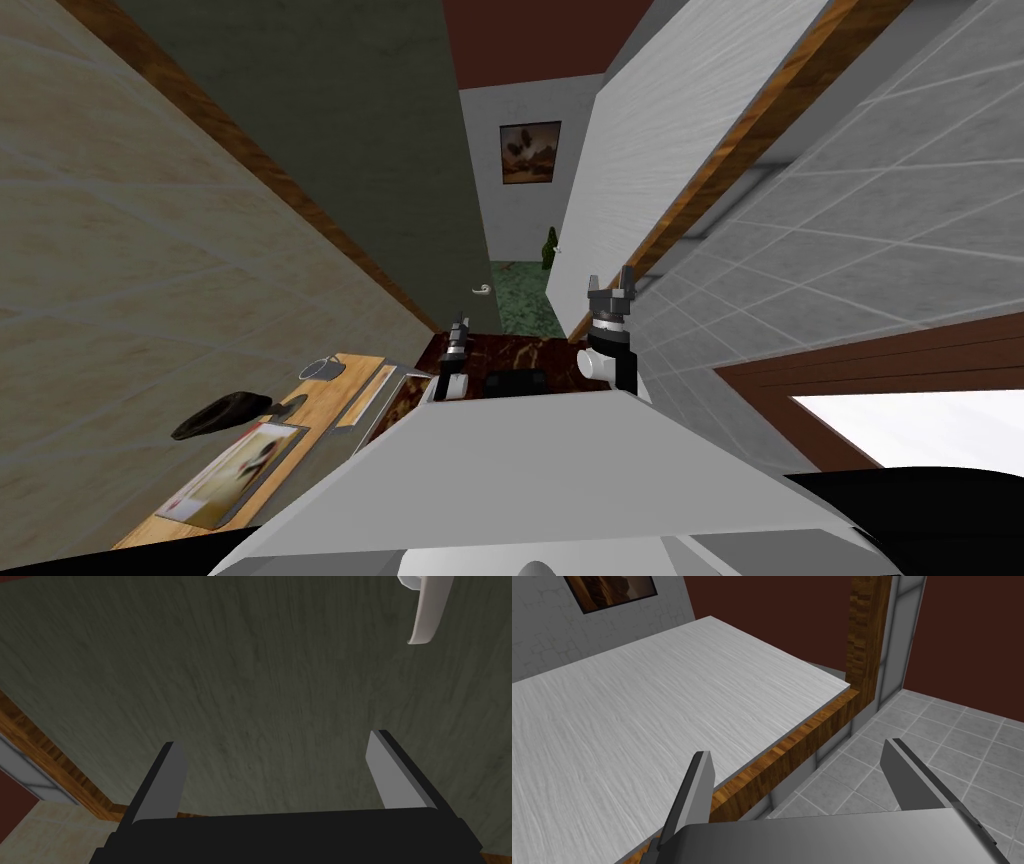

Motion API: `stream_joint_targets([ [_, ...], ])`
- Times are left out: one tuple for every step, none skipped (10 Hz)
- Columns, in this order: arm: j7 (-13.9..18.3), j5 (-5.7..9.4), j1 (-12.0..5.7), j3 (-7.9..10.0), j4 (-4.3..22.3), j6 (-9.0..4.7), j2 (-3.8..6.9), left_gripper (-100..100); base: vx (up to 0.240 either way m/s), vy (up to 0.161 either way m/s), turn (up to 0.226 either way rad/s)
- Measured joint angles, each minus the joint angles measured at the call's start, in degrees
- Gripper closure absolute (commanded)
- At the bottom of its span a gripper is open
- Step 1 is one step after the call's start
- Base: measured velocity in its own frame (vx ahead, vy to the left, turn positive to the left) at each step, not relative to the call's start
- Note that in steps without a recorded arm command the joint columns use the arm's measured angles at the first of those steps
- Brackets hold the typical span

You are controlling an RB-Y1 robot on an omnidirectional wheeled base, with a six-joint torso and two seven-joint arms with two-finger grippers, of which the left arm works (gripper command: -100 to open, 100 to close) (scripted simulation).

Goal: Push the door open

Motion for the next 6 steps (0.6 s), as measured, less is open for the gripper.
stream_joint_targets([
  [-0.01,0.0,-0.19,-0.27,1.08,-0.12,-0.13,-100,0.062,0.039,-0.016],
  [0.0,0.02,-0.36,-0.36,1.81,-0.16,-0.15,-100,0.045,0.034,-0.029],
  [-0.06,0.06,-0.99,-0.39,3.67,-0.67,-0.29,-100,0.068,0.045,-0.046],
  [0.06,0.11,-0.83,-0.61,4.85,-1.16,-0.2,-100,0.084,0.055,-0.044],
  [0.18,0.2,-1.46,-0.69,6.42,-1.39,-0.2,-100,0.102,0.049,-0.046],
  [0.11,0.24,-2.38,-0.75,8.57,-1.76,-0.46,-100,0.093,0.063,-0.041],
])
